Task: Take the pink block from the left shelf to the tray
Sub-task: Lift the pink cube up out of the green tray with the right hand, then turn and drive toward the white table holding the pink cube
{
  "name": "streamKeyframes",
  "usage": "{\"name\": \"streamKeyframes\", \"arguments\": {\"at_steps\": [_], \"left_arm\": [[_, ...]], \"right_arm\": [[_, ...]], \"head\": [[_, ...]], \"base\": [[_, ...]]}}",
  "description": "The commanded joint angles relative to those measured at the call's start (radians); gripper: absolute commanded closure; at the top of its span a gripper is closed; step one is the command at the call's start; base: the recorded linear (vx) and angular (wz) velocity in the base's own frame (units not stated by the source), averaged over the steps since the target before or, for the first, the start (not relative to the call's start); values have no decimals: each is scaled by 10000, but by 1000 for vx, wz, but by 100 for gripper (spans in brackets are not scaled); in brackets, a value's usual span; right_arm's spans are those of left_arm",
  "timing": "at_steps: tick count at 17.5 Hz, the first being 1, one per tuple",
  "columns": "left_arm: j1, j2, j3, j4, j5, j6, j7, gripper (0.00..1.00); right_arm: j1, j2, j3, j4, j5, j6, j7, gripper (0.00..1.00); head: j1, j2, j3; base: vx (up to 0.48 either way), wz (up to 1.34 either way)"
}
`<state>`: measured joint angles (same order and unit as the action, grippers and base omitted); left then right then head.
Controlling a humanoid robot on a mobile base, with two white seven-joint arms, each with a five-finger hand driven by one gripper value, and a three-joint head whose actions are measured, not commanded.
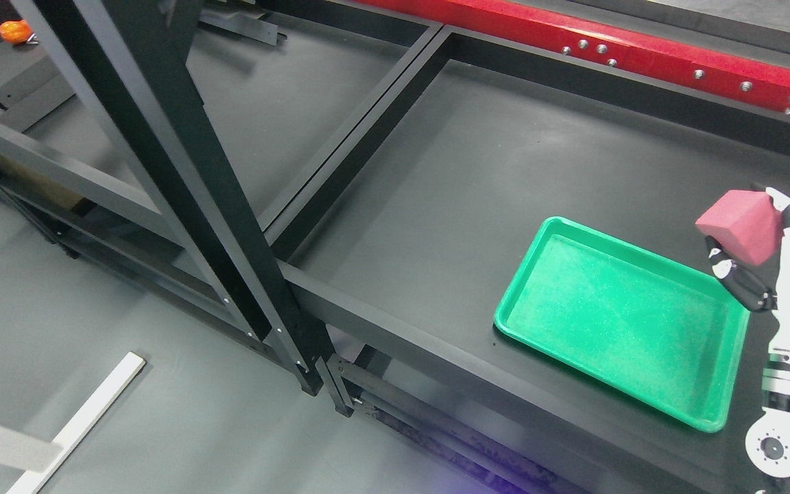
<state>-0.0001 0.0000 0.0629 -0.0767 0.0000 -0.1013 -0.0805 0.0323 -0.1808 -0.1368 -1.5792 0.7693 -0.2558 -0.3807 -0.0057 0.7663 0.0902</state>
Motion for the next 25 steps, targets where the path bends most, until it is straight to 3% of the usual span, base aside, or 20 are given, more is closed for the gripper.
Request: {"name": "streamKeyframes", "arguments": {"at_steps": [1, 25], "left_arm": [[93, 174, 0, 0, -15, 1, 8, 0], [93, 174, 0, 0, -15, 1, 8, 0]], "right_arm": [[183, 197, -688, -606, -176, -4, -59, 98], [275, 213, -672, -591, -176, -4, 2, 97]], "head": [[0, 0, 0], [0, 3, 0]], "base": [[-38, 149], [-74, 489]]}}
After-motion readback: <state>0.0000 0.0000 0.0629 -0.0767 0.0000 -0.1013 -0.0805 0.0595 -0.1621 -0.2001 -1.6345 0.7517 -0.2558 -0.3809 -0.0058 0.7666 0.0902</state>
